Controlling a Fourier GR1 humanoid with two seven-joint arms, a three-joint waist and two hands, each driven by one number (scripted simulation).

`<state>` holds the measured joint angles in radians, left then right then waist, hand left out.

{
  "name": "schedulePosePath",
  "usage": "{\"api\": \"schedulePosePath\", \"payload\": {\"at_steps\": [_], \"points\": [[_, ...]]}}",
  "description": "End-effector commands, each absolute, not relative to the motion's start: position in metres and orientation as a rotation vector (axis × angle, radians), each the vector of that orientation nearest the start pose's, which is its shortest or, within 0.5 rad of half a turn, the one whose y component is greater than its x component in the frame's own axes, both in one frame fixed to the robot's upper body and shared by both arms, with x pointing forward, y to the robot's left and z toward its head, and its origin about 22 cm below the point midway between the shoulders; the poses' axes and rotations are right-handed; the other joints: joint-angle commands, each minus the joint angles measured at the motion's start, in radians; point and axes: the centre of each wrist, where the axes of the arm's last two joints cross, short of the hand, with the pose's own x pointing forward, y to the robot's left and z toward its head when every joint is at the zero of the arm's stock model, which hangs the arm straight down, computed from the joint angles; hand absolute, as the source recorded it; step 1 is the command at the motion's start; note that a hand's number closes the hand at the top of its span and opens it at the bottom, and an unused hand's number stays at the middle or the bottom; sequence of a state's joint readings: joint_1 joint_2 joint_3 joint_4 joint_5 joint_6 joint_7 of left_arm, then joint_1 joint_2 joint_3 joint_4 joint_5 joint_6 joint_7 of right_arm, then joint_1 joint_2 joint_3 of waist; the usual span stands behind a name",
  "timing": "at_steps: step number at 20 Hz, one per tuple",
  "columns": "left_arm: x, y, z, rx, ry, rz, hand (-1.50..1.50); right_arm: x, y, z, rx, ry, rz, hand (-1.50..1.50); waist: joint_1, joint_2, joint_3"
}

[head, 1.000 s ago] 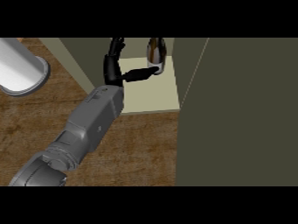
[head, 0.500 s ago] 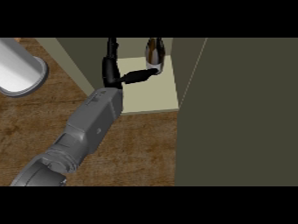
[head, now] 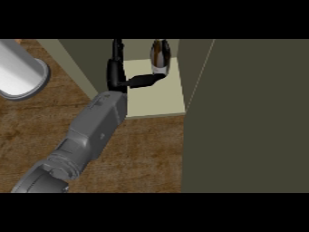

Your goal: Pick up the wine, place it into the cabinet and close the cabinet

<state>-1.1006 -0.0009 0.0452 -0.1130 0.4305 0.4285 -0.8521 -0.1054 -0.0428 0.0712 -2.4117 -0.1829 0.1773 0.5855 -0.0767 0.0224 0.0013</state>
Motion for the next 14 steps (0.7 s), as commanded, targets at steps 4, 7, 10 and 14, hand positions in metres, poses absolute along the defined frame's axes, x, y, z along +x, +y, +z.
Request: {"api": "schedulePosePath", "payload": {"at_steps": [4,7,10,14], "points": [[0.420,0.114,0.005,0.136,-1.867,0.153,-1.50,0.152,-0.214,0.194,0.336,-1.914,0.325,-1.50,0.012,-0.002,-0.002],[0.413,0.119,-0.007,0.129,-1.867,0.146,-1.50,0.155,-0.212,0.201,0.345,-1.920,0.309,-1.50,0.016,-0.008,-0.002],[0.409,0.124,-0.016,0.101,-1.867,0.182,-1.50,0.158,-0.221,0.200,0.333,-1.927,0.320,-1.50,0.018,-0.007,-0.002],[0.409,0.123,-0.014,0.039,-1.876,0.223,-1.50,0.158,-0.218,0.197,0.337,-1.924,0.310,-1.50,0.018,-0.006,-0.002]]}}
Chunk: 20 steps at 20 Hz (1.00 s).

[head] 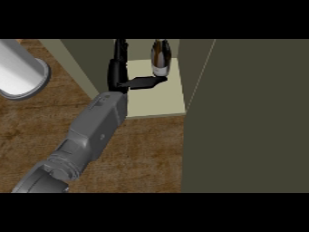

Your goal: Pick up the wine, place it into the cabinet and close the cabinet

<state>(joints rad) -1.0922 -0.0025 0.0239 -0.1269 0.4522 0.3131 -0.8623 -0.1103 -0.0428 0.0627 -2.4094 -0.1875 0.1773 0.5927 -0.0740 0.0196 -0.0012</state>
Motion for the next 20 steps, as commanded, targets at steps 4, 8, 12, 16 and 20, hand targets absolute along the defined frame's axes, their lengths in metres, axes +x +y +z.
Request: {"api": "schedulePosePath", "payload": {"at_steps": [4,8,12,16,20], "points": [[0.406,0.124,-0.019,0.010,-1.869,0.242,-1.50,0.157,-0.216,0.197,0.347,-1.892,0.315,-1.50,0.013,-0.013,0.001],[0.402,0.123,-0.022,0.025,-1.870,0.248,-1.50,0.161,-0.208,0.202,0.341,-1.906,0.324,-1.50,0.002,-0.016,0.001],[0.389,0.124,-0.035,-0.022,-1.833,0.231,-1.50,0.150,-0.209,0.206,0.327,-1.903,0.294,-1.50,0.022,-0.023,0.001],[0.368,0.107,-0.040,-0.039,-1.838,0.220,-1.50,0.158,-0.207,0.203,0.322,-1.899,0.315,-1.50,0.025,-0.024,0.001],[0.340,0.088,-0.044,-0.057,-1.835,0.215,-1.50,0.152,-0.208,0.213,0.295,-1.898,0.293,-1.50,0.051,-0.023,0.001]]}}
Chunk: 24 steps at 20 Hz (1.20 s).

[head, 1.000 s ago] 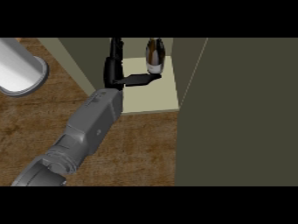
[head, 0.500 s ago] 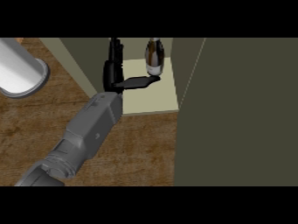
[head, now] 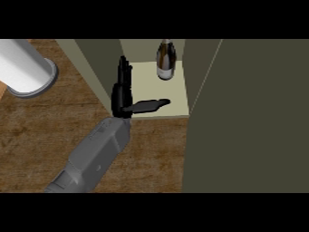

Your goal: Pick up the wine, place it into the cabinet and close the cabinet

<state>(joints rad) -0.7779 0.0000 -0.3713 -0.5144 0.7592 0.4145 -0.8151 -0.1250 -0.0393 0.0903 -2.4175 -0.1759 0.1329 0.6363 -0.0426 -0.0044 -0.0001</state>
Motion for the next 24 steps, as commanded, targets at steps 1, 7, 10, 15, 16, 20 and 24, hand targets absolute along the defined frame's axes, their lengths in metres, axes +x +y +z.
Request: {"api": "schedulePosePath", "payload": {"at_steps": [1,7,10,15,16,20,24], "points": [[0.334,0.075,-0.032,-0.058,-1.844,0.209,-1.50,0.149,-0.212,0.207,0.281,-1.925,0.269,-1.50,0.027,-0.003,0.000],[0.284,0.048,-0.027,-0.060,-1.879,0.167,-1.50,0.145,-0.216,0.215,0.259,-1.920,0.279,-1.50,0.041,-0.002,0.000],[0.272,0.054,-0.016,-0.109,-1.890,0.175,-1.50,0.147,-0.223,0.191,0.249,-1.905,0.270,-1.50,0.045,0.000,0.001],[0.236,0.049,0.002,-0.133,-1.915,0.236,-1.50,0.131,-0.224,0.212,0.243,-1.918,0.287,-1.50,0.046,-0.002,0.000],[0.220,0.046,0.003,-0.118,-1.897,0.246,-1.50,0.126,-0.227,0.210,0.252,-1.936,0.291,-1.50,0.046,-0.004,0.001],[0.196,0.053,0.003,-0.070,-1.888,0.248,-1.50,0.133,-0.221,0.213,0.249,-1.934,0.268,-1.50,0.045,-0.001,0.000],[0.176,0.074,0.014,-0.056,-1.905,0.284,-1.50,0.145,-0.218,0.196,0.253,-1.911,0.287,-1.50,0.046,0.001,0.000]]}}
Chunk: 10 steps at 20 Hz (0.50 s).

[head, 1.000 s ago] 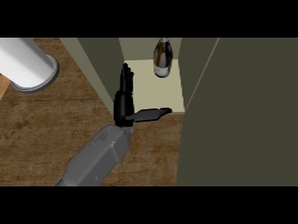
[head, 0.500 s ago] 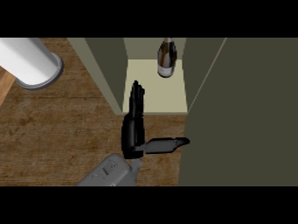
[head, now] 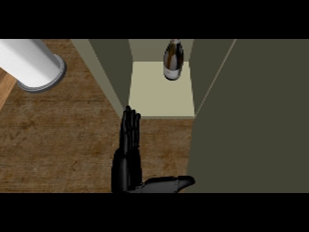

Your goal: Pick up the wine, place it into the cabinet and close the cabinet

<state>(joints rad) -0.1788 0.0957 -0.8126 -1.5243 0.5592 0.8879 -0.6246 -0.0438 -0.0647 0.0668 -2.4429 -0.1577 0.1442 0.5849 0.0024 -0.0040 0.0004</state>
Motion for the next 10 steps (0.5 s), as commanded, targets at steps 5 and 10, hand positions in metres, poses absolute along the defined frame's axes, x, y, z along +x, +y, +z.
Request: {"api": "schedulePosePath", "payload": {"at_steps": [5,10], "points": [[0.157,0.092,0.031,-0.144,-1.920,0.249,-1.50,0.153,-0.238,0.206,0.300,-1.907,0.311,-1.50,0.000,0.002,0.000],[0.138,0.119,0.046,-0.201,-1.931,0.209,-1.50,0.143,-0.222,0.203,0.384,-1.824,0.390,1.50,-0.001,0.000,0.000]]}}
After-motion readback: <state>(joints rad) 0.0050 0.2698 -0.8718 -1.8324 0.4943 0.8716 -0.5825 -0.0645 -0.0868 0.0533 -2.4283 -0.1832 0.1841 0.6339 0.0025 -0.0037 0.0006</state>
